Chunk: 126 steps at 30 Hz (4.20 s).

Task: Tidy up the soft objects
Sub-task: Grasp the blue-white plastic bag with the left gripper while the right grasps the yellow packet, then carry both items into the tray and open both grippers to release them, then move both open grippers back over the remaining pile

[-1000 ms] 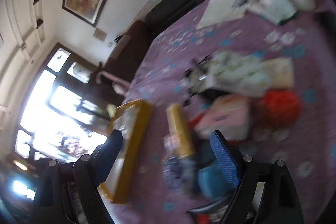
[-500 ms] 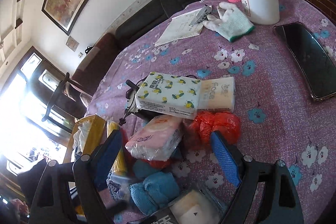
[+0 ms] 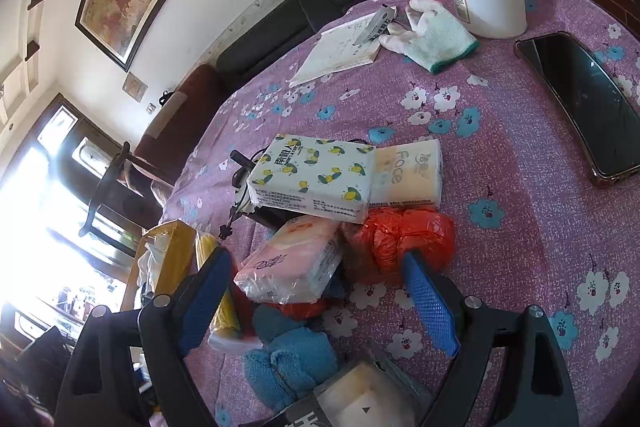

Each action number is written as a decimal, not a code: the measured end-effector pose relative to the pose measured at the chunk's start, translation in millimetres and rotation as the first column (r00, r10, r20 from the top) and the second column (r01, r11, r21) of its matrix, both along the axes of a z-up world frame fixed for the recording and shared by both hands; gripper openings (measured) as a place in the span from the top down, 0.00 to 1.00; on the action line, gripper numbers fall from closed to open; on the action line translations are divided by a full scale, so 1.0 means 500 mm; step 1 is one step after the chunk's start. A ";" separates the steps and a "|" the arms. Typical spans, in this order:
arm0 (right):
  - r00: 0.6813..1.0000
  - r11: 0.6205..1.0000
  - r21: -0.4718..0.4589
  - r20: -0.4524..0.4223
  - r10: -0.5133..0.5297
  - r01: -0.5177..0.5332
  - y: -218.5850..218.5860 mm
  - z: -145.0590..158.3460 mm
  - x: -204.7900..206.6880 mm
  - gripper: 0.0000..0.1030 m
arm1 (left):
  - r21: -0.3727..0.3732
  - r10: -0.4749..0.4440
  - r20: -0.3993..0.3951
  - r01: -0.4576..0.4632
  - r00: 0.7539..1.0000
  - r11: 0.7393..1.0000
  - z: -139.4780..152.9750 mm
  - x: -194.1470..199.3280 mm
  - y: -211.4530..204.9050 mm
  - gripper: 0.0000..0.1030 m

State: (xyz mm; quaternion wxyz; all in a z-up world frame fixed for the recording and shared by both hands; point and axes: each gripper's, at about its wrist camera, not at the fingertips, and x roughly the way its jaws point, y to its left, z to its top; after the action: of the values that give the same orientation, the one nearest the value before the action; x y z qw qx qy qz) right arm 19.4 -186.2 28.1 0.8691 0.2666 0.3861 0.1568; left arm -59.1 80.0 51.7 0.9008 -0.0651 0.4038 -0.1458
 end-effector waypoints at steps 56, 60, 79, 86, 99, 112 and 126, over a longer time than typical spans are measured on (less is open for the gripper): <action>0.950 0.872 -0.410 0.042 0.310 -0.267 0.380 0.159 -0.084 0.81 | -0.199 0.136 0.086 -0.117 0.987 0.973 0.060 -0.075 0.225 0.59; 0.915 0.864 -0.335 0.014 0.402 -0.375 0.461 0.155 -0.085 0.81 | -0.133 0.236 0.028 -0.231 0.971 0.964 0.052 -0.038 0.311 0.59; 0.874 0.812 -0.326 -0.231 0.429 -0.485 0.735 0.000 0.078 0.81 | -0.274 0.364 -0.050 -0.363 0.930 0.891 0.027 0.000 0.513 0.30; 0.912 0.839 -0.359 -0.136 0.386 -0.408 0.708 0.040 0.072 0.54 | -0.290 0.368 -0.099 -0.381 0.925 0.878 0.013 -0.030 0.522 0.30; 0.952 0.868 -0.464 0.145 0.270 -0.175 0.463 0.152 -0.082 0.30 | -0.239 0.346 -0.045 -0.346 0.937 0.907 0.056 -0.072 0.382 0.27; 0.968 0.885 -0.452 0.251 0.006 0.112 0.165 0.132 -0.107 0.23 | -0.021 0.270 0.154 -0.270 0.950 0.963 0.079 -0.139 0.146 0.16; 0.951 0.864 -0.416 0.236 -0.199 0.283 -0.012 0.063 -0.089 0.19 | 0.128 0.058 0.057 -0.065 0.997 0.990 -0.011 -0.106 -0.035 0.16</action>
State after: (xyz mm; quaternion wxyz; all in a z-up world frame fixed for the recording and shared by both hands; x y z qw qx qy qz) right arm -25.1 -192.1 59.7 0.9515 0.0914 0.2929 -0.0218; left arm -111.9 62.5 46.2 0.9177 -0.0149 0.3860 -0.0932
